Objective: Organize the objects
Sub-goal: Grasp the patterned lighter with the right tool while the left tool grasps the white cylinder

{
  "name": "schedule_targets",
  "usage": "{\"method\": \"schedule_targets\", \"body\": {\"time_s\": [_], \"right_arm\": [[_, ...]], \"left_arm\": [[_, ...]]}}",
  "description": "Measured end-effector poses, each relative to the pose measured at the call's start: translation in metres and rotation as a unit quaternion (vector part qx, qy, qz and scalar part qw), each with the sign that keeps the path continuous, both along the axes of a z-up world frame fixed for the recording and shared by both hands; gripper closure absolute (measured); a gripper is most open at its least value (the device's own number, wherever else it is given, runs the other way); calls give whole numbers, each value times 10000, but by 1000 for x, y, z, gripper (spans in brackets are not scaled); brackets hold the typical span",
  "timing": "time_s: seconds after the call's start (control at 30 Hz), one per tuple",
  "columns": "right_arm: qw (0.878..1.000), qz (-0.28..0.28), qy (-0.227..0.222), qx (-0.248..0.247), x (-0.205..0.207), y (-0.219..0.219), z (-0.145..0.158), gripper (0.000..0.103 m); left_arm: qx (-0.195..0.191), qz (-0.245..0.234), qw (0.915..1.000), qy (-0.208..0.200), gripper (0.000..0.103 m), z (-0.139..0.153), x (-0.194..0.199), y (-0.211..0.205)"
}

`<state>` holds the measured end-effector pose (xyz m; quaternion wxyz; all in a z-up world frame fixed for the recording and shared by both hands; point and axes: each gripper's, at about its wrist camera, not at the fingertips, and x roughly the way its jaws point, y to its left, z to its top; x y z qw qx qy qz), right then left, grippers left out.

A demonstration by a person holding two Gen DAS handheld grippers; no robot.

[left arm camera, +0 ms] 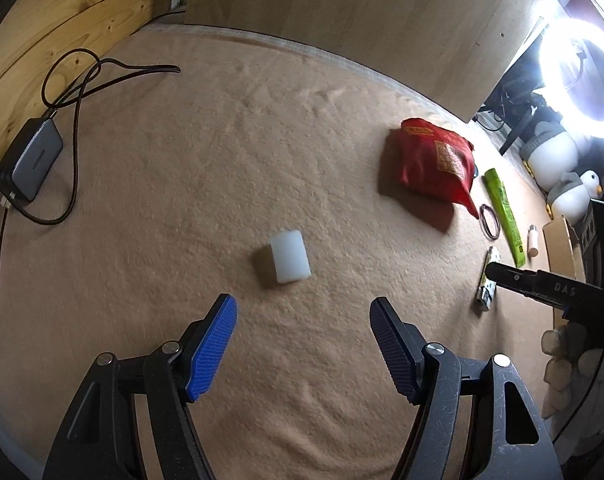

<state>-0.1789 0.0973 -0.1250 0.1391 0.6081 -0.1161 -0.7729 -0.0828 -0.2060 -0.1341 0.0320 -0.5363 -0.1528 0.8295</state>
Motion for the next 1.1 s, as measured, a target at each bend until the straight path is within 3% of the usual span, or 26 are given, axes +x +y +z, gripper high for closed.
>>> {"method": "schedule_targets", "body": {"time_s": [0.17,0.47,0.7,0.9,1.1], "right_arm": [[9992,285,135,263,-2,-17,1,64],[9893,1028,458,930,6,-42,2,77],[9853,1223,553,1055,11,-35,3,81],[9830,1324,610,1114,15,-33,4,82],[9831,1332,650,1071,16,-31,4,82]], "left_arm": [[-11,-46,10000,-22,31,-4,-10,0],[-250,-40,9996,-153,46,-14,-30,10],[-526,55,9984,-212,59,-20,-39,14],[-614,130,9978,-216,81,-20,-40,11],[-561,196,9981,-176,87,-17,-34,11]]}}
